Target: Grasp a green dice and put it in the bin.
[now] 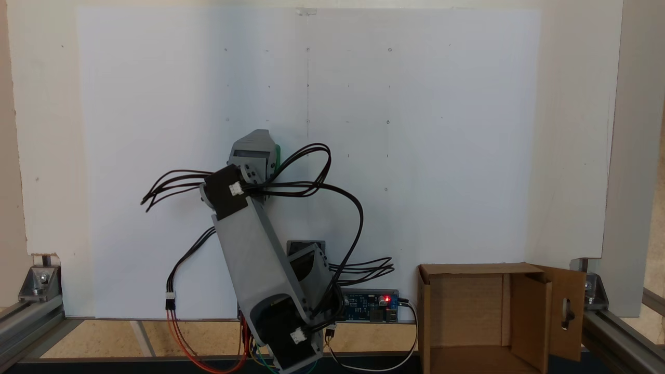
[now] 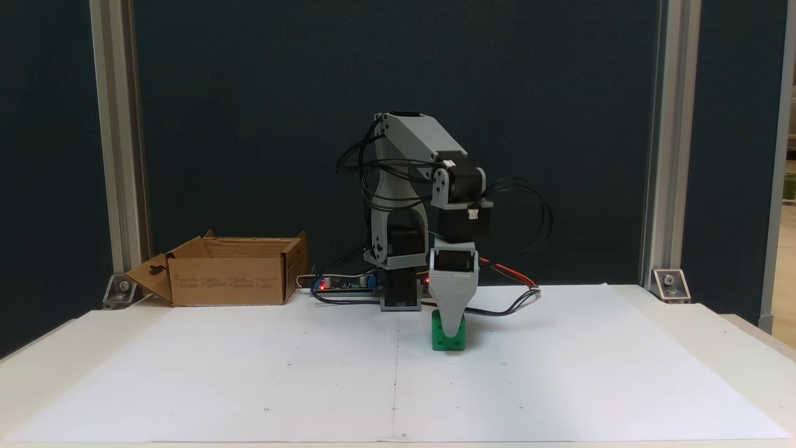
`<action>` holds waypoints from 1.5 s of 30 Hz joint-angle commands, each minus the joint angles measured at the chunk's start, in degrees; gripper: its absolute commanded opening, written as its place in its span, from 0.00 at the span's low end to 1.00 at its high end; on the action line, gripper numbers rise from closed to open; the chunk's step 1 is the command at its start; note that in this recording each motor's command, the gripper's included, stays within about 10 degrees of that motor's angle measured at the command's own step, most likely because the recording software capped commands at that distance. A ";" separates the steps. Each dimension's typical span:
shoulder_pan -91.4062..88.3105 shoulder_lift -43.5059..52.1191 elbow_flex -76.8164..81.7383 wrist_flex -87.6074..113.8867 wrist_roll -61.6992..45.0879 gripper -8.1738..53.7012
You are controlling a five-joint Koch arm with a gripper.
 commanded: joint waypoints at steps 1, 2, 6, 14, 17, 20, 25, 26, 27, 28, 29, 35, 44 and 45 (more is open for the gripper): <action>0.53 -0.53 -1.14 -0.88 3.69 0.83; 0.79 -1.32 -1.14 -1.32 3.69 0.83; 1.85 -3.87 -1.14 -2.72 3.78 0.81; 3.16 -4.13 -1.05 -3.25 3.69 0.80; 3.34 -4.13 -1.05 -3.25 3.69 0.76; 3.43 -4.13 -0.97 -3.16 3.78 0.59; 4.75 -4.04 -0.70 -3.25 4.92 0.32; 5.36 -3.96 -0.70 -3.25 5.01 0.32; 5.54 -3.87 -0.70 -3.25 5.01 0.32; 5.54 -3.78 -0.79 -3.08 5.01 0.32; 5.62 -2.99 -1.05 -2.46 5.01 0.32; 9.84 3.08 -20.02 18.44 4.75 0.32; 29.79 3.96 -53.95 43.59 -4.04 0.32; 33.31 3.96 -57.90 43.51 -6.15 0.32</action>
